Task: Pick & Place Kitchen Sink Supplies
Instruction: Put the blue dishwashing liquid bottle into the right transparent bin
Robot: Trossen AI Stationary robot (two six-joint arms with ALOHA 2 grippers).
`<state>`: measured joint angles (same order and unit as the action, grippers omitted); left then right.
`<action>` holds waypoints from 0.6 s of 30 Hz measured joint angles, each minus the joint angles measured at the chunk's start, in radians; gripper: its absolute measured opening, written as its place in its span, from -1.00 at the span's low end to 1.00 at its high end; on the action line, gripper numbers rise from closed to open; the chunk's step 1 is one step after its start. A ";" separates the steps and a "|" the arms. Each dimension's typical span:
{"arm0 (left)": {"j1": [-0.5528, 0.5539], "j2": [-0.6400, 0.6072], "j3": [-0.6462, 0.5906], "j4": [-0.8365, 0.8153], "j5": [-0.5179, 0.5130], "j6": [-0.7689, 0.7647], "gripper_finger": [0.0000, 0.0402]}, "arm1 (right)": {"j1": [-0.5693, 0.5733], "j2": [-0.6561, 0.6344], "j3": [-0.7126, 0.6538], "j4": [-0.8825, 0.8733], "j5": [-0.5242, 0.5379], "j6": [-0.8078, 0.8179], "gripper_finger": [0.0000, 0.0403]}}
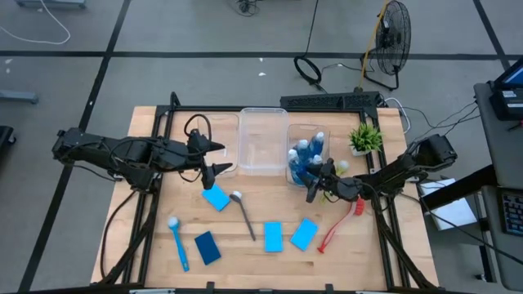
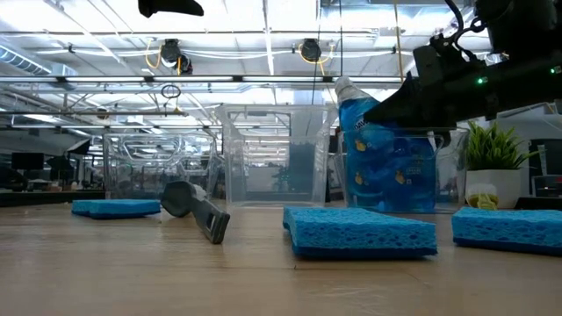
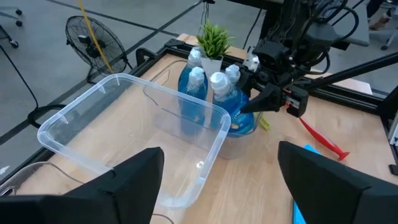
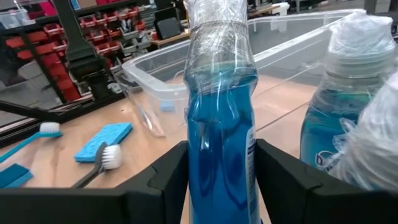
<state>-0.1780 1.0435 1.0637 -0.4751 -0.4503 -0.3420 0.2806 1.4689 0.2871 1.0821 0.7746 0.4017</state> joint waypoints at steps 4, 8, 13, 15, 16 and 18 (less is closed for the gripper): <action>0.000 0.000 0.000 0.000 0.000 0.000 0.62 | 0.000 0.001 0.000 -0.003 0.004 0.003 -0.15; 0.000 0.000 0.000 0.000 0.000 -0.001 0.61 | 0.001 0.001 0.000 -0.002 0.006 0.003 -0.08; 0.000 0.000 0.000 0.000 0.000 -0.002 0.56 | 0.001 0.001 0.000 -0.001 0.006 0.003 0.01; 0.000 0.000 0.000 0.000 0.000 -0.002 0.54 | 0.001 0.001 0.000 -0.001 0.005 0.003 0.04; 0.000 0.000 0.000 0.000 0.000 -0.002 0.53 | 0.001 0.002 0.000 -0.002 0.006 0.003 0.06; 0.000 0.000 0.000 0.000 0.000 -0.002 0.52 | 0.001 0.002 0.000 -0.002 0.005 0.002 0.08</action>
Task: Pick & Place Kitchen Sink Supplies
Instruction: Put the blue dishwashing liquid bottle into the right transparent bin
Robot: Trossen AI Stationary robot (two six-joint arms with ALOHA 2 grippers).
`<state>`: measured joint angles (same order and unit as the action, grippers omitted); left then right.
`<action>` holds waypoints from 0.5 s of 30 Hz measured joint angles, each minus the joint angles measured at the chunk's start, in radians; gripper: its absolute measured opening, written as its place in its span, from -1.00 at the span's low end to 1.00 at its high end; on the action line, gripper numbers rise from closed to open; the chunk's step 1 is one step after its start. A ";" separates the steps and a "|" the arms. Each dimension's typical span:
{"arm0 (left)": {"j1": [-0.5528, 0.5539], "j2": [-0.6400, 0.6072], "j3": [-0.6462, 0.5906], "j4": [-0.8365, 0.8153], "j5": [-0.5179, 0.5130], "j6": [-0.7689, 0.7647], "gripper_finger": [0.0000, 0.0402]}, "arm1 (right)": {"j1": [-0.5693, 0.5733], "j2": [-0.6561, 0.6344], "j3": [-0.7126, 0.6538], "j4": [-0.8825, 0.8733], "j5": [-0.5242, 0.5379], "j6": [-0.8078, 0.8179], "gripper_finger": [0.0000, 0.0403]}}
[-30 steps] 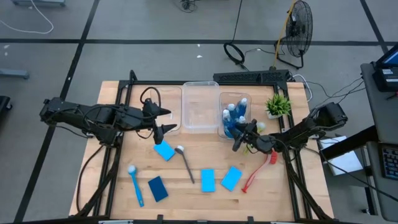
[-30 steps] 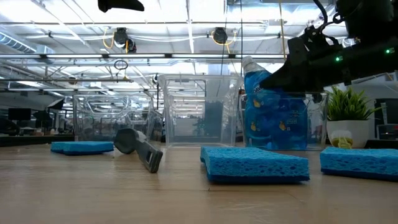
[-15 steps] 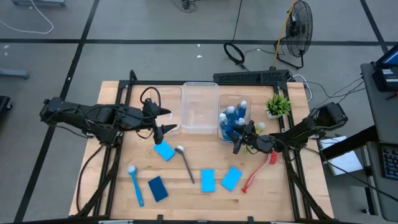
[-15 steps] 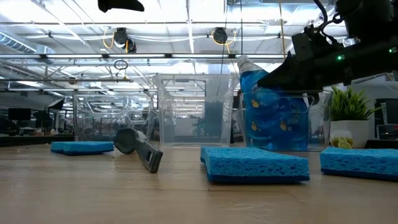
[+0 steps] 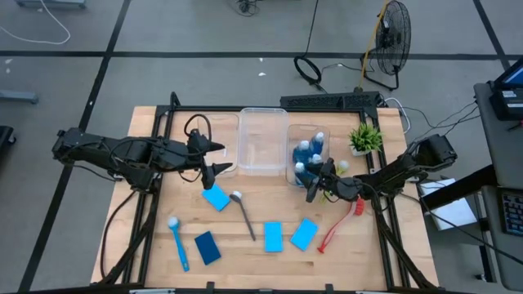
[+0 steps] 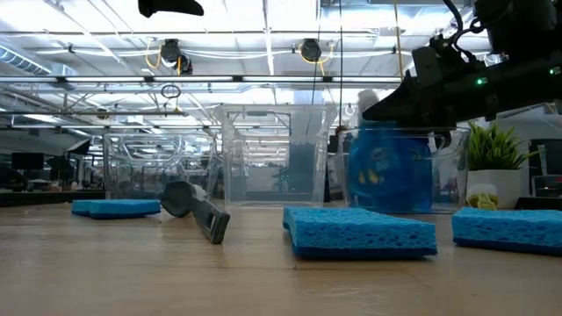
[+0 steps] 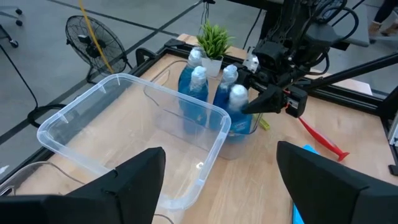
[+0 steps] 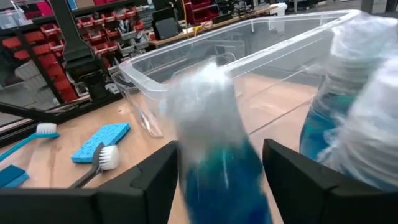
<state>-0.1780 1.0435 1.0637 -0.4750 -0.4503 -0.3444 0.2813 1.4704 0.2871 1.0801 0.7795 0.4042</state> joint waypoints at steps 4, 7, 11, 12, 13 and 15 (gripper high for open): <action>0.000 0.000 0.000 0.000 0.000 0.000 0.55 | 0.000 0.000 0.000 0.000 0.000 0.000 0.08; 0.000 0.000 0.000 0.000 0.001 0.000 0.59 | 0.001 0.000 0.000 0.001 0.000 -0.004 0.05; 0.000 0.000 0.000 0.000 0.002 0.000 0.63 | 0.002 0.000 0.000 0.005 0.000 -0.005 0.05; 0.000 0.000 0.000 0.000 0.002 0.000 0.63 | 0.002 0.000 0.000 0.006 0.000 -0.005 0.06; 0.000 0.000 0.000 0.000 0.002 0.000 0.64 | 0.002 -0.002 0.000 0.006 0.000 -0.005 0.06; 0.000 0.000 0.000 0.000 0.002 0.000 0.65 | 0.002 -0.013 0.000 0.008 0.000 -0.010 0.07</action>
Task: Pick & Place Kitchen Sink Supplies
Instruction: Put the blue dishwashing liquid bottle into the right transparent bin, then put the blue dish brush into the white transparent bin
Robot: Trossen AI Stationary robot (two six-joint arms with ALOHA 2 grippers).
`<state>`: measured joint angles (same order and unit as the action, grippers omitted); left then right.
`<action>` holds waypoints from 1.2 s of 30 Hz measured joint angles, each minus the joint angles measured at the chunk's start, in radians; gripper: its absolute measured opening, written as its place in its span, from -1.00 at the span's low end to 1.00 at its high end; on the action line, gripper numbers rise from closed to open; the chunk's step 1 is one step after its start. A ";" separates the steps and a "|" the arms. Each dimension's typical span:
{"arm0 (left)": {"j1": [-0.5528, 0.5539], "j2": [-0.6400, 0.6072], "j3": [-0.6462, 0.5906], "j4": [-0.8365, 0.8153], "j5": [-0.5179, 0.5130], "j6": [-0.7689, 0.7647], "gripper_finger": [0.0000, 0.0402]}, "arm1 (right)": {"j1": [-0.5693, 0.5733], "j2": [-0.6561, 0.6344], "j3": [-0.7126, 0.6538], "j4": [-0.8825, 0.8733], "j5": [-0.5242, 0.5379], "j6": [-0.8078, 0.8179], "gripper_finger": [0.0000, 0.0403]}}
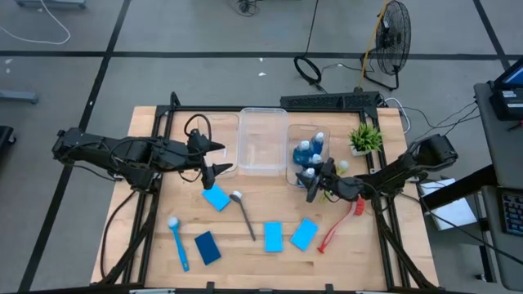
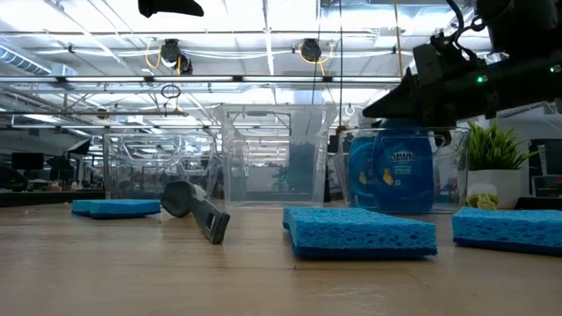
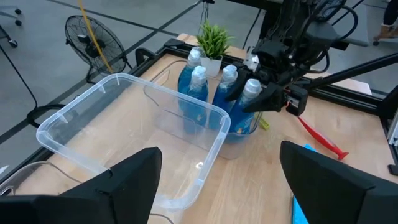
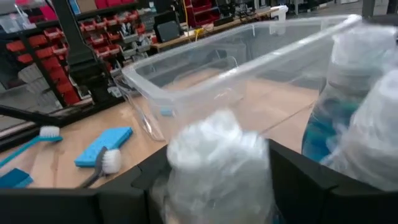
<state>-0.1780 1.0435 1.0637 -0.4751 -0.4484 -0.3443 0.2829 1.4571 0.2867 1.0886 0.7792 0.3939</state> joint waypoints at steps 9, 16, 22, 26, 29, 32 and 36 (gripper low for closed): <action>0.000 0.000 0.000 0.000 0.002 0.004 0.57 | 0.000 -0.135 0.000 0.013 -0.022 -0.147 0.11; 0.000 0.000 0.000 0.000 0.002 0.004 0.52 | 0.001 -0.260 0.000 0.016 -0.061 -0.240 0.10; 0.000 0.000 0.000 0.000 0.002 0.004 0.57 | 0.022 -0.360 0.000 0.070 -0.077 -0.360 0.09; 0.000 0.000 0.000 0.001 0.002 0.004 0.61 | 0.052 -0.428 0.000 0.101 -0.076 -0.451 0.09; 0.000 0.000 0.000 0.001 0.002 0.004 0.64 | 0.073 -0.478 0.000 0.105 -0.074 -0.504 0.09; 0.000 0.000 0.000 0.001 0.002 0.004 0.63 | 0.086 -0.521 0.000 0.105 -0.074 -0.531 0.09; 0.000 0.000 0.000 0.001 0.002 0.004 0.59 | 0.101 -0.562 0.000 0.105 -0.074 -0.546 0.08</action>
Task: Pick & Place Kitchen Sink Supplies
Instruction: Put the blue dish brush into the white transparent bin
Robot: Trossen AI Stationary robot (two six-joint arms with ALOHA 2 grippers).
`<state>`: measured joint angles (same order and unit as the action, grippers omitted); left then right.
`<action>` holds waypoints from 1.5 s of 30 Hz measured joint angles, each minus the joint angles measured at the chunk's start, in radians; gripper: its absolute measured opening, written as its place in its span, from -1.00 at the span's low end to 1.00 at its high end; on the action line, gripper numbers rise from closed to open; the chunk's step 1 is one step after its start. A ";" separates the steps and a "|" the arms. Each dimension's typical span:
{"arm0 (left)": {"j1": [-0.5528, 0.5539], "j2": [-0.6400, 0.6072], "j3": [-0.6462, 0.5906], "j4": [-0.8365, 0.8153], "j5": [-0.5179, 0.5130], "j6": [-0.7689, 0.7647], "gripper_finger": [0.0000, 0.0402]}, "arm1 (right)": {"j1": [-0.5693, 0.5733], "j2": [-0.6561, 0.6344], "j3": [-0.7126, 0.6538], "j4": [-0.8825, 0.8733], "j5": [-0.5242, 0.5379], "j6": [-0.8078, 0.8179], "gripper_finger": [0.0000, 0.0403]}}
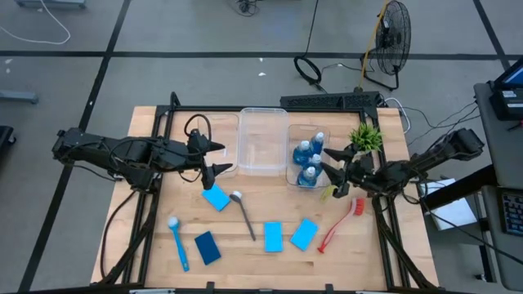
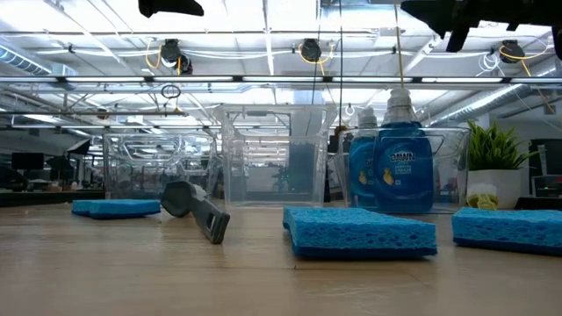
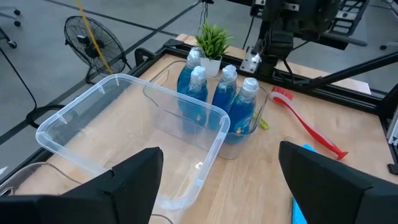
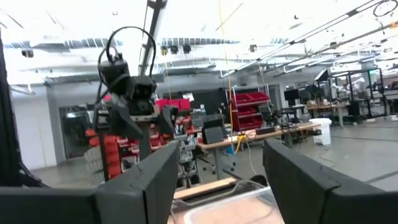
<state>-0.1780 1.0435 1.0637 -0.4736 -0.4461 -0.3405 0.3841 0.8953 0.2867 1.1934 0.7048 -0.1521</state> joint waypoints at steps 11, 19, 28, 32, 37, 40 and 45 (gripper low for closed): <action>0.000 0.000 0.000 0.012 0.000 -0.006 0.54 | 0.011 -0.033 0.000 -0.001 0.000 0.152 0.09; 0.000 0.000 0.000 0.012 0.000 -0.004 0.63 | 0.011 -0.033 0.000 -0.025 0.000 0.168 0.10; 0.000 0.000 0.000 0.012 0.000 -0.004 0.61 | 0.011 -0.033 0.000 -0.024 0.000 0.167 0.08; 0.000 0.000 0.000 0.012 0.000 -0.004 0.57 | 0.011 -0.033 0.000 -0.024 0.000 0.167 0.09; 0.000 0.000 0.000 0.012 0.000 -0.004 0.53 | 0.011 -0.033 0.000 -0.024 0.000 0.167 0.09; 0.000 0.000 0.000 0.011 0.000 -0.042 0.52 | 0.011 -0.033 0.000 -0.024 0.000 0.167 0.08; -0.001 0.000 0.000 0.002 0.046 -0.167 0.56 | 0.011 -0.033 0.000 -0.024 0.000 0.167 0.09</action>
<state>-0.1792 1.0439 1.0637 -0.4716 -0.4003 -0.5075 0.3946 0.8619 0.2863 1.1690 0.7052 0.0151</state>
